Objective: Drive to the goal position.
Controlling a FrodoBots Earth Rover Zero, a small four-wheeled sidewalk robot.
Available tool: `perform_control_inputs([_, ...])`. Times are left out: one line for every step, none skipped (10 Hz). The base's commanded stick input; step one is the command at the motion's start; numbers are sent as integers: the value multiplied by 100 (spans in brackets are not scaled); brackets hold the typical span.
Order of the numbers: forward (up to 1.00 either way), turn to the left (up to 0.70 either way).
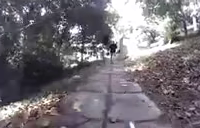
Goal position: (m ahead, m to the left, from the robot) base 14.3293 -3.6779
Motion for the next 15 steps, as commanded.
perform_control_inputs([22, 0])
perform_control_inputs([0, 0])
perform_control_inputs([0, 0])
perform_control_inputs([0, 0])
perform_control_inputs([0, 0])
perform_control_inputs([0, 0])
perform_control_inputs([0, 0])
perform_control_inputs([0, 0])
perform_control_inputs([0, 0])
perform_control_inputs([0, 0])
perform_control_inputs([61, 0])
perform_control_inputs([100, 0])
perform_control_inputs([100, 0])
perform_control_inputs([100, 0])
perform_control_inputs([100, 0])
